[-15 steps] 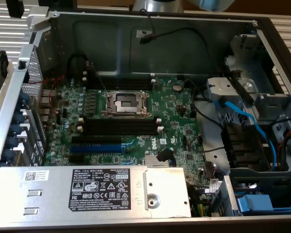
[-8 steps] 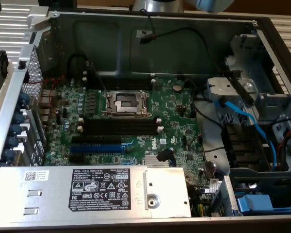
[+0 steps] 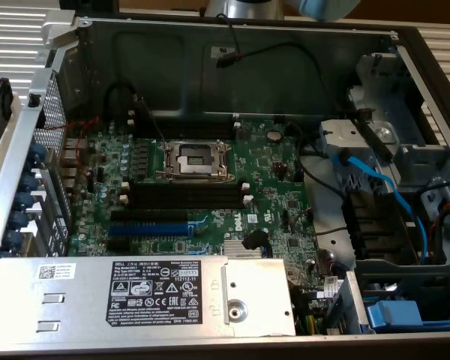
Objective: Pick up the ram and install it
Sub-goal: 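Reach for the ram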
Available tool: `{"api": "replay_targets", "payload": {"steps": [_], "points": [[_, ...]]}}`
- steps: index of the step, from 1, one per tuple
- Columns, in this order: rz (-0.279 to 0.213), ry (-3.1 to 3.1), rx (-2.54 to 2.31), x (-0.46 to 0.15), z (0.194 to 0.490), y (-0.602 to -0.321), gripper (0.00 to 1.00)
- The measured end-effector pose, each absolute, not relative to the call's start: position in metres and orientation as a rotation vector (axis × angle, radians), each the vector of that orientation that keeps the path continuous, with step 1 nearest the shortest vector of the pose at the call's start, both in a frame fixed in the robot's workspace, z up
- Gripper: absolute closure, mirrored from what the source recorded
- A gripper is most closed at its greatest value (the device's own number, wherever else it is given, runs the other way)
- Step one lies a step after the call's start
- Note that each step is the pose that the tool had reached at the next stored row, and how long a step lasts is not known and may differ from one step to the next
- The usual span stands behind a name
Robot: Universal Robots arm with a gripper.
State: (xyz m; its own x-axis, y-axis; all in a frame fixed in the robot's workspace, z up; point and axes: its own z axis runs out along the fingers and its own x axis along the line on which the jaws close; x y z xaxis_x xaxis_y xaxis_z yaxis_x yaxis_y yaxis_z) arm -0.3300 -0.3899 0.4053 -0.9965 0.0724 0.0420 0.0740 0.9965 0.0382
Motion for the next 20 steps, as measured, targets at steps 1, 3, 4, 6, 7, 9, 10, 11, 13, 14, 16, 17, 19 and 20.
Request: {"api": "replay_targets", "payload": {"steps": [1, 3, 4, 6, 7, 9, 10, 11, 13, 14, 16, 17, 19, 20], "points": [[-0.062, -3.098, -0.114, -0.335, 0.405, -0.390, 0.90], [-0.062, -3.098, -0.114, -0.344, 0.405, -0.390, 0.90], [-0.062, -3.098, -0.114, -0.349, 0.405, -0.390, 0.90], [-0.062, -3.098, -0.114, -0.357, 0.405, -0.390, 0.90], [-0.062, -3.098, -0.114, -0.362, 0.405, -0.390, 0.90], [-0.062, -3.098, -0.114, -0.371, 0.406, -0.389, 0.90], [-0.062, -3.098, -0.113, -0.376, 0.407, -0.389, 0.90], [-0.061, -3.098, -0.114, -0.381, 0.408, -0.389, 0.90], [-0.062, -3.098, -0.114, -0.389, 0.410, -0.389, 0.90], [-0.061, -3.097, -0.114, -0.394, 0.410, -0.389, 0.90], [-0.061, -3.097, -0.114, -0.403, 0.411, -0.388, 0.90], [-0.061, -3.097, -0.113, -0.408, 0.412, -0.388, 0.90], [-0.061, -3.097, -0.114, -0.416, 0.412, -0.385, 0.90], [-0.061, -3.097, -0.114, -0.421, 0.412, -0.384, 0.90]]}}
